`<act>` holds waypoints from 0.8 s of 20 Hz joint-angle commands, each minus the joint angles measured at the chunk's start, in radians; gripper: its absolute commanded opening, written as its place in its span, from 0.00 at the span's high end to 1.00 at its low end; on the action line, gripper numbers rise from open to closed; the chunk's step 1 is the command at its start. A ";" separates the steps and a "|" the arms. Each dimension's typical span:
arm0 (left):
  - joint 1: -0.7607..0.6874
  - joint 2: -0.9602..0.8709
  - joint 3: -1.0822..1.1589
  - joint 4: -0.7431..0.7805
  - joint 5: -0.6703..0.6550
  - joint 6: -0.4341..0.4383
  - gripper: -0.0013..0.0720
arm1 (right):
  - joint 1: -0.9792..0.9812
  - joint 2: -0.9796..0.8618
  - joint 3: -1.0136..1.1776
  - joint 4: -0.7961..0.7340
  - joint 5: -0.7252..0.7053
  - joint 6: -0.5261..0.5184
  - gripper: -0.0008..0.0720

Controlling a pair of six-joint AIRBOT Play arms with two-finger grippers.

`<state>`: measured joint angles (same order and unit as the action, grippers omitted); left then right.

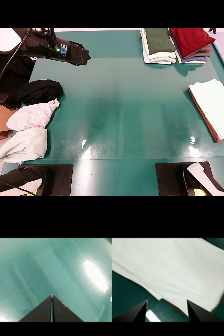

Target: Fold the shirts.

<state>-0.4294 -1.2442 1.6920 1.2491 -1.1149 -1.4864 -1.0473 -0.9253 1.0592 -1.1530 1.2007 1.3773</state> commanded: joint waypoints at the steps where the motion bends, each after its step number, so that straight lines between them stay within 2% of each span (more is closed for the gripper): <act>1: 0.000 0.000 0.000 0.000 0.013 0.002 0.95 | 0.150 0.005 0.084 0.213 0.006 -0.002 0.21; 7: 0.000 0.000 0.000 0.000 0.026 0.002 0.95 | 0.732 0.001 0.140 0.208 -0.039 -0.002 0.21; 8: 0.000 0.000 0.000 0.000 0.026 0.002 0.95 | 0.809 -0.003 0.140 0.207 -0.056 -0.002 0.26; 10: 0.000 0.000 0.000 -0.001 0.026 0.002 0.95 | 0.943 -0.012 0.140 0.208 -0.085 -0.008 0.48; 11: 0.000 0.000 0.000 0.000 0.026 0.002 0.95 | 0.995 -0.016 0.140 0.207 -0.092 -0.017 0.65; 12: 0.000 0.000 0.000 -0.001 0.026 0.002 0.95 | 1.041 -0.017 0.140 0.204 -0.094 -0.032 0.97; 16: 0.000 0.000 0.000 -0.001 0.026 0.002 0.95 | 1.136 -0.016 0.140 0.132 -0.097 -0.035 0.96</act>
<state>-0.4294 -1.2442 1.6920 1.2484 -1.0904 -1.4845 0.0025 -0.9398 1.1976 -0.9794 1.1152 1.3506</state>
